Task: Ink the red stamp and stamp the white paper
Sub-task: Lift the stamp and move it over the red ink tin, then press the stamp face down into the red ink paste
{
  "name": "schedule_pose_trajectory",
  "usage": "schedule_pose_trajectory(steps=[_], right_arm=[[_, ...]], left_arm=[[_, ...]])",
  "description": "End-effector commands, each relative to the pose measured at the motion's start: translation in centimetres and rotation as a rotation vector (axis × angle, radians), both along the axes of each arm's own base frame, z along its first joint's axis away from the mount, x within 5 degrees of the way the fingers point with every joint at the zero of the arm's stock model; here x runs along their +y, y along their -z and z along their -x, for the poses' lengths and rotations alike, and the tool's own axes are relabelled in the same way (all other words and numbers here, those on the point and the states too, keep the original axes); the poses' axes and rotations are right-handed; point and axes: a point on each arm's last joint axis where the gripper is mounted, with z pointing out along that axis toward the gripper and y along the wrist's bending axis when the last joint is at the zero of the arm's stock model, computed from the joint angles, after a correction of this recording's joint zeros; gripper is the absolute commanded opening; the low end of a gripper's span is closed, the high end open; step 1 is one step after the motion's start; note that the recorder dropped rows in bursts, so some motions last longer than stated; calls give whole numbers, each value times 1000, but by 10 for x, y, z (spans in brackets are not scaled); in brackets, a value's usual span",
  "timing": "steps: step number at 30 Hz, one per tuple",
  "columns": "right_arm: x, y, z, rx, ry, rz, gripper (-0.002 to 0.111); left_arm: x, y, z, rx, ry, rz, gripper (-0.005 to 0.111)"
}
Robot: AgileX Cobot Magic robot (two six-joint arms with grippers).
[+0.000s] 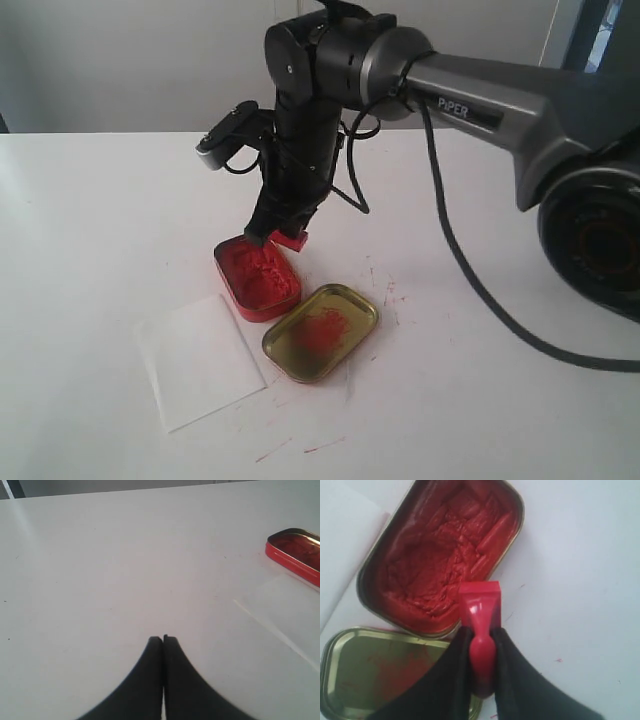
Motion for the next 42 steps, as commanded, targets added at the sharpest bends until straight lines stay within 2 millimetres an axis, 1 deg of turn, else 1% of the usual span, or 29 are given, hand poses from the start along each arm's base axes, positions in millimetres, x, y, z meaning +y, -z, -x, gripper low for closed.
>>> schedule_pose_trajectory(steps=[1, 6, 7, 12, 17, 22, 26, 30, 34, 42], right_arm=[[7, -1, -9, -15, 34, -16, 0], [12, 7, -15, -15, 55, -25, 0], [12, 6, -16, -16, 55, -25, 0], [16, 18, -15, 28, 60, -46, 0], [23, 23, -11, 43, 45, -34, 0], [32, 23, -3, 39, 21, -29, 0], [42, 24, 2, 24, 41, -43, 0], [43, 30, -3, -39, 79, 25, 0], [44, 41, -4, -8, 86, 44, 0], [46, 44, -5, -12, 92, 30, 0]], left_arm=[[0, -1, 0, 2, -5, 8, 0], [0, -1, 0, 2, -5, 8, 0], [0, -1, 0, 2, -5, 8, 0], [0, -1, 0, 2, -5, 8, 0], [0, -1, 0, 2, -5, 8, 0], [0, -1, 0, 2, -5, 8, 0], [0, -1, 0, 2, -5, 8, 0], [0, -1, 0, 2, -5, 8, 0], [0, -1, 0, 2, -5, 8, 0], [0, -1, 0, 2, -5, 8, 0]])
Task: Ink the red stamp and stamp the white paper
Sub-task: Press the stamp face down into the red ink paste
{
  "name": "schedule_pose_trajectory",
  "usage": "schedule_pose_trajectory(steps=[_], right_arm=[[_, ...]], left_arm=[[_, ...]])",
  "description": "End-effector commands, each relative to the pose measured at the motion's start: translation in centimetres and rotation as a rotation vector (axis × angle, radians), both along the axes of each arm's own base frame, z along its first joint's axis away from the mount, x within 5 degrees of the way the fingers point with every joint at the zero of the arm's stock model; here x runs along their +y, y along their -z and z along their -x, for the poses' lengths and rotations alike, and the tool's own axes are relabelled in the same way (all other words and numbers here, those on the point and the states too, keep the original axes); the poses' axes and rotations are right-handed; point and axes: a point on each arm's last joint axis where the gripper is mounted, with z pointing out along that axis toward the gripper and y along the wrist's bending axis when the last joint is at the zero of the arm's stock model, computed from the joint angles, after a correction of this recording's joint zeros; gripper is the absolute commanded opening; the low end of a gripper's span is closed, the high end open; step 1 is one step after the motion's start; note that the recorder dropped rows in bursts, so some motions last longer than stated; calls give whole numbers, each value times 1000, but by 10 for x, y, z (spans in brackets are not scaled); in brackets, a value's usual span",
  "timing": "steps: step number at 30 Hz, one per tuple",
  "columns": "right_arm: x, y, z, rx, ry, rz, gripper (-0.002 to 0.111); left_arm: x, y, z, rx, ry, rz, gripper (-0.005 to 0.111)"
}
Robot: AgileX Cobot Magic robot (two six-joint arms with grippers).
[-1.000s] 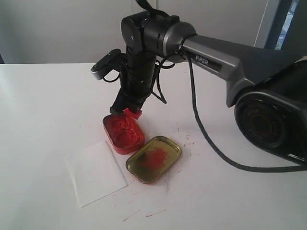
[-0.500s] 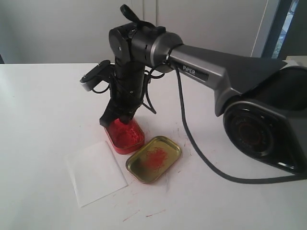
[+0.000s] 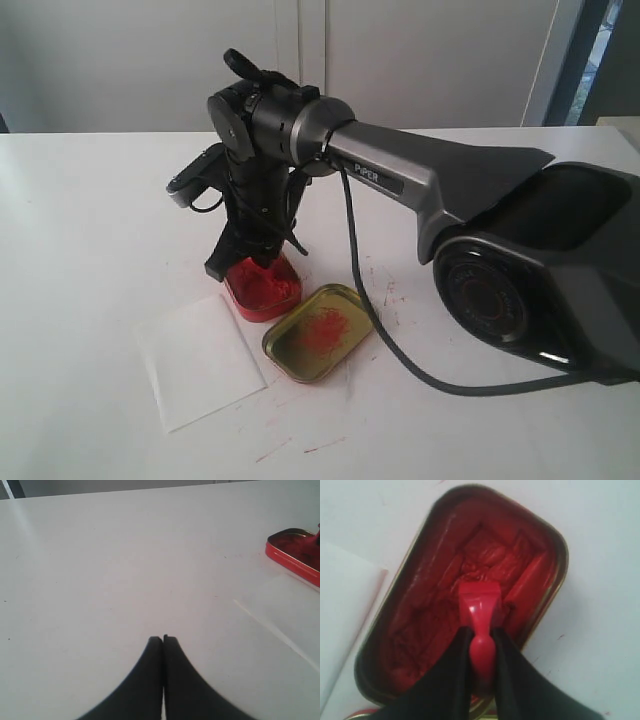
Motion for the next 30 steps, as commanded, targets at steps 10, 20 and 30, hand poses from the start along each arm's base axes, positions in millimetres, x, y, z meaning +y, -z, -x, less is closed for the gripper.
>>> schedule_pose_trajectory(steps=[10, 20, 30], right_arm=[[5, -6, -1, -19, 9, -60, 0], [6, 33, -2, 49, 18, -4, 0], [6, 18, -2, 35, 19, -12, 0]], left_arm=[[0, -1, 0, 2, -5, 8, 0], [0, -1, 0, 2, -5, 8, 0], [0, -1, 0, 2, -5, 8, 0]])
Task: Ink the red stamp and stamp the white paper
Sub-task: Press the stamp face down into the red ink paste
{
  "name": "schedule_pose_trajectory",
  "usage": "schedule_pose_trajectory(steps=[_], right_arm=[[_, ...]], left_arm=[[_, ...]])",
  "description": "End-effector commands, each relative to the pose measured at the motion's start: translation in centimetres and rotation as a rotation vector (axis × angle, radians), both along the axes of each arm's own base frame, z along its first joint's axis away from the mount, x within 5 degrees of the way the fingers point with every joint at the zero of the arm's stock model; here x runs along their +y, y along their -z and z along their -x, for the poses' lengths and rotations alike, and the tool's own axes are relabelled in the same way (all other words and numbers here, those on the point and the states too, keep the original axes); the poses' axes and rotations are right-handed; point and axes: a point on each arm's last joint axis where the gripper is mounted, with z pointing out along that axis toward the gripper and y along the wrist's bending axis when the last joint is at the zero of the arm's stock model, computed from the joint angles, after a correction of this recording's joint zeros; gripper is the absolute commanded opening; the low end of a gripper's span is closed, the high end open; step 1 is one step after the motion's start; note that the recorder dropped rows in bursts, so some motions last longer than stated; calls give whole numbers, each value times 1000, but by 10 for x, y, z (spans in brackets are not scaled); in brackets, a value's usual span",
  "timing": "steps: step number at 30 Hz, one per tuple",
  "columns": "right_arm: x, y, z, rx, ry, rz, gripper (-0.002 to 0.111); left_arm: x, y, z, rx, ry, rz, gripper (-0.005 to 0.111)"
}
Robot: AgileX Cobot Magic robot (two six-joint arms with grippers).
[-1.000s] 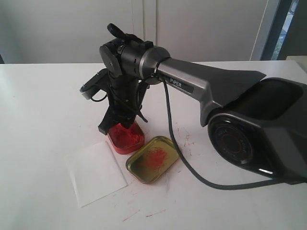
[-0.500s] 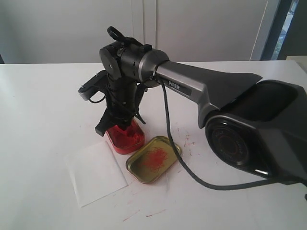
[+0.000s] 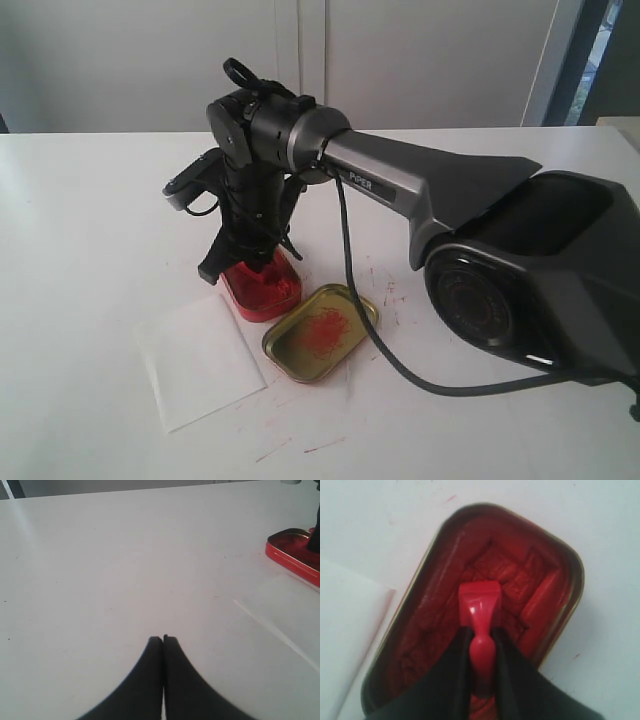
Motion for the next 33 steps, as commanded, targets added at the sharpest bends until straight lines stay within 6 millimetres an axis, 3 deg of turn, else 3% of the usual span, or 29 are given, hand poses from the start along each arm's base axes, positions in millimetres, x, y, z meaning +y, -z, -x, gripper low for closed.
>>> schedule_pose_trajectory(steps=[1, 8, 33], right_arm=[[1, -4, -1, 1, 9, -1, 0], [0, -25, 0, -33, 17, -34, 0], [-2, -26, 1, -18, 3, -8, 0]], left_arm=[[0, -1, 0, 2, -5, 8, 0], [0, -1, 0, 2, -5, 8, 0], [0, -1, 0, 2, -5, 8, 0]])
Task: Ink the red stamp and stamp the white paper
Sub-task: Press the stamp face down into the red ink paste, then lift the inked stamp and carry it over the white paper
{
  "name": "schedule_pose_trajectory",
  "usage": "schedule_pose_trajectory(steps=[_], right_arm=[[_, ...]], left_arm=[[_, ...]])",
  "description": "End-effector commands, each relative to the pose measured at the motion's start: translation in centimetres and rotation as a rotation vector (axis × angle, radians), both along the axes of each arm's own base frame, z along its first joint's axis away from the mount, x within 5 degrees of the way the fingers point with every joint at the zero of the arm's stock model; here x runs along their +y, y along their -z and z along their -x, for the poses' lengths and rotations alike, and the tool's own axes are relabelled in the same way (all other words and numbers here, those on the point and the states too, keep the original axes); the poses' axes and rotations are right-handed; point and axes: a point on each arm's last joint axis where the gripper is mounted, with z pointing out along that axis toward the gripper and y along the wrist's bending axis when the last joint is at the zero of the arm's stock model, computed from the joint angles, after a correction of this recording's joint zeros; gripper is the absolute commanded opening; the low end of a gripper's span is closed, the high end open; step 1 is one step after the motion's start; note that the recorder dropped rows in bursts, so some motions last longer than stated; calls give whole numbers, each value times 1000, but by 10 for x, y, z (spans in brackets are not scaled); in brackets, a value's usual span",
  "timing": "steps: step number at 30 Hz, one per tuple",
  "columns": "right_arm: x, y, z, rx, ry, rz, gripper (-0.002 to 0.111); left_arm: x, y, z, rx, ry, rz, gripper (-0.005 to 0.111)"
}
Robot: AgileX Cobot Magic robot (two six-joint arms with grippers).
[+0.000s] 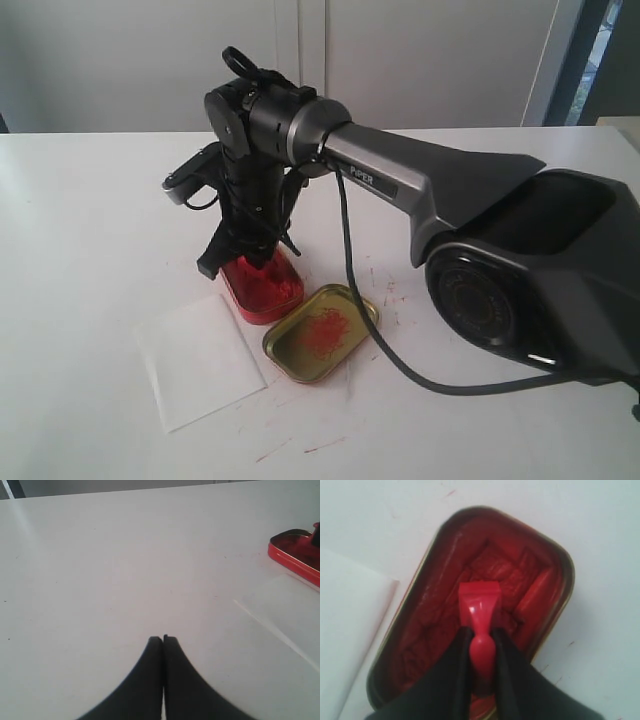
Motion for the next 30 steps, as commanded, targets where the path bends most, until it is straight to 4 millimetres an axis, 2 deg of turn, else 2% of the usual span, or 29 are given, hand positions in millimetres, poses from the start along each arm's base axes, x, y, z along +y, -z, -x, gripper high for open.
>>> schedule_pose_trajectory(steps=[1, 10, 18, 23, 26, 30], right_arm=[[-1, -12, 0, -23, -8, -10, 0], [-1, -18, 1, -30, -8, -17, 0], [-6, -64, 7, -91, 17, -87, 0], [-8, -82, 12, -108, 28, -123, 0], [-3, -89, 18, -104, 40, -151, 0], [14, -96, 38, -110, -10, -164, 0]], left_arm=[[0, -1, 0, 2, -5, 8, 0], [0, -1, 0, 2, -5, 8, 0], [0, -1, 0, 2, -5, 8, 0], [0, -1, 0, 2, -5, 8, 0], [0, -1, 0, 2, -5, 8, 0], [0, -1, 0, 2, -5, 8, 0]])
